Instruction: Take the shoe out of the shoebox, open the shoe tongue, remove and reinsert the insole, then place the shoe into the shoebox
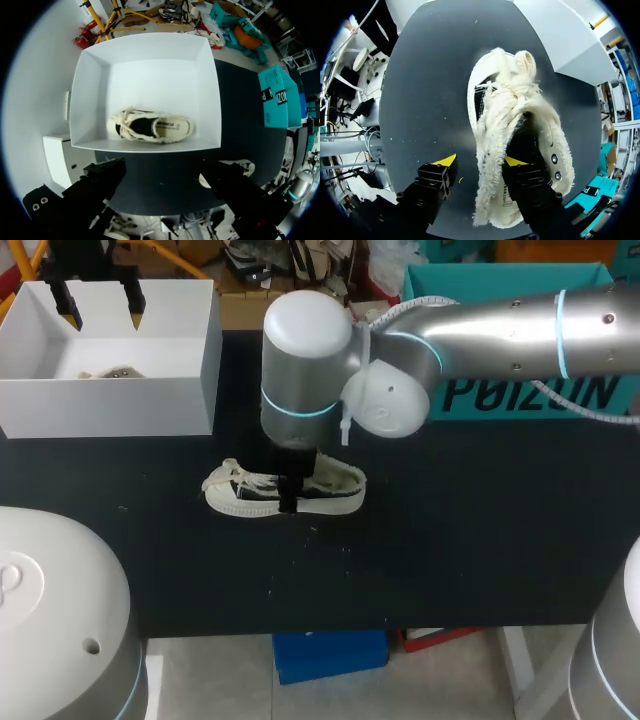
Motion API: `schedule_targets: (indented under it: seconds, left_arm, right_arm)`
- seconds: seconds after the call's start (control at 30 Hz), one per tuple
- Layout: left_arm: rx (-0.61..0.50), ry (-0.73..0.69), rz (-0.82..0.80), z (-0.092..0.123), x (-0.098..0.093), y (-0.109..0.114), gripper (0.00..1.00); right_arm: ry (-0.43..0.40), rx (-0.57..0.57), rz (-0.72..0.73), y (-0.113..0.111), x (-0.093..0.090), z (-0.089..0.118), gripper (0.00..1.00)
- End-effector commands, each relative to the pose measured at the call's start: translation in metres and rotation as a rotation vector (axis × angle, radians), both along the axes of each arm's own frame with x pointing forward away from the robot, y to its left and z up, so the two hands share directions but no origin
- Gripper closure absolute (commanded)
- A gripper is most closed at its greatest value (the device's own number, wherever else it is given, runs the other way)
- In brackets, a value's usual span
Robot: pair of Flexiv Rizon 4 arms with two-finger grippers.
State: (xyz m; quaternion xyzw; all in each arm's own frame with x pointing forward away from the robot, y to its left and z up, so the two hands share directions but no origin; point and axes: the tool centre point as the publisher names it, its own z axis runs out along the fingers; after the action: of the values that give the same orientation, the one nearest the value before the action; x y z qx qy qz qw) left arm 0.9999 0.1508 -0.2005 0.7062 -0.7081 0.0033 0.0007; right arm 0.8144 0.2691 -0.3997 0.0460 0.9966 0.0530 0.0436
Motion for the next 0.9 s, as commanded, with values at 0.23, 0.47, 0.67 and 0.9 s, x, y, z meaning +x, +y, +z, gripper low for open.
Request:
schedule_targets:
  seconds: [0.23,0.47,0.67,0.9]
  left_arm:
    - [0.002,0.002,0.001,0.000,0.000,0.000,0.00]
    - [0.002,0.002,0.001,0.000,0.000,0.000,0.00]
    - [0.002,0.002,0.001,0.000,0.000,0.000,0.00]
    - [0.002,0.002,0.001,0.000,0.000,0.000,0.00]
  right_arm:
    - [0.012,0.063,0.027,-0.020,-0.004,0.089,0.00]
    - [-0.059,0.238,0.095,-0.022,0.010,0.123,0.00]
    - [-0.069,0.381,0.127,-0.025,0.015,0.136,0.00]
    - [-0.025,0.487,0.190,-0.039,0.014,0.140,0.00]
